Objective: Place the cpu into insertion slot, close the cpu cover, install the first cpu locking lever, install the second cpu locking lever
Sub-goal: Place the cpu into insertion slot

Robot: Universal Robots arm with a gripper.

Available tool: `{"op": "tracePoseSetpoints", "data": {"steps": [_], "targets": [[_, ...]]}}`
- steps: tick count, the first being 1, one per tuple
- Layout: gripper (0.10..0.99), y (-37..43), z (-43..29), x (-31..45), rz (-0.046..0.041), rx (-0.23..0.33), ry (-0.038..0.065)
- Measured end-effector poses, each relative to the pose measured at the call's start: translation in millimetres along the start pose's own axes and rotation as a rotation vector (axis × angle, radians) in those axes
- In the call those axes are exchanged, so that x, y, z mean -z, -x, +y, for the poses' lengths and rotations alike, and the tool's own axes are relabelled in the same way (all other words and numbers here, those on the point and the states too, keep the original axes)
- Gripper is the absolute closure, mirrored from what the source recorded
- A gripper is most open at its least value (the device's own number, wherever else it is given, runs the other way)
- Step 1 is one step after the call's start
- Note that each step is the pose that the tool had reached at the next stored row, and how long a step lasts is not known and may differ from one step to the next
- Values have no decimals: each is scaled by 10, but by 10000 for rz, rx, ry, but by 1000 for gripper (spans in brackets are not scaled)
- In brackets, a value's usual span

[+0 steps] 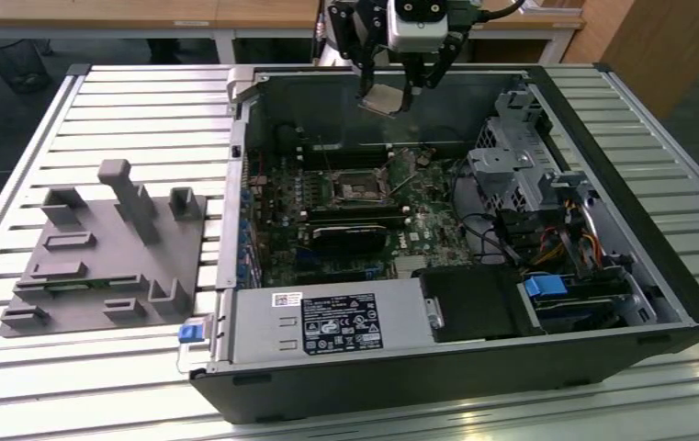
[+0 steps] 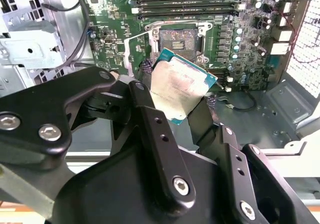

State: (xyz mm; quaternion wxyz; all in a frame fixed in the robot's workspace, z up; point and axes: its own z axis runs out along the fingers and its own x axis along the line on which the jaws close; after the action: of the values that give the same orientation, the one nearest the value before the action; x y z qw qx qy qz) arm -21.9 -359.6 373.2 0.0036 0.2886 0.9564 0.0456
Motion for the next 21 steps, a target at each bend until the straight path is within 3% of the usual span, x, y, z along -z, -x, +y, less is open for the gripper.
{"op": "tracePoseSetpoints", "data": {"steps": [21], "targets": [[549,0,0,-6,-83,-923,18]]}}
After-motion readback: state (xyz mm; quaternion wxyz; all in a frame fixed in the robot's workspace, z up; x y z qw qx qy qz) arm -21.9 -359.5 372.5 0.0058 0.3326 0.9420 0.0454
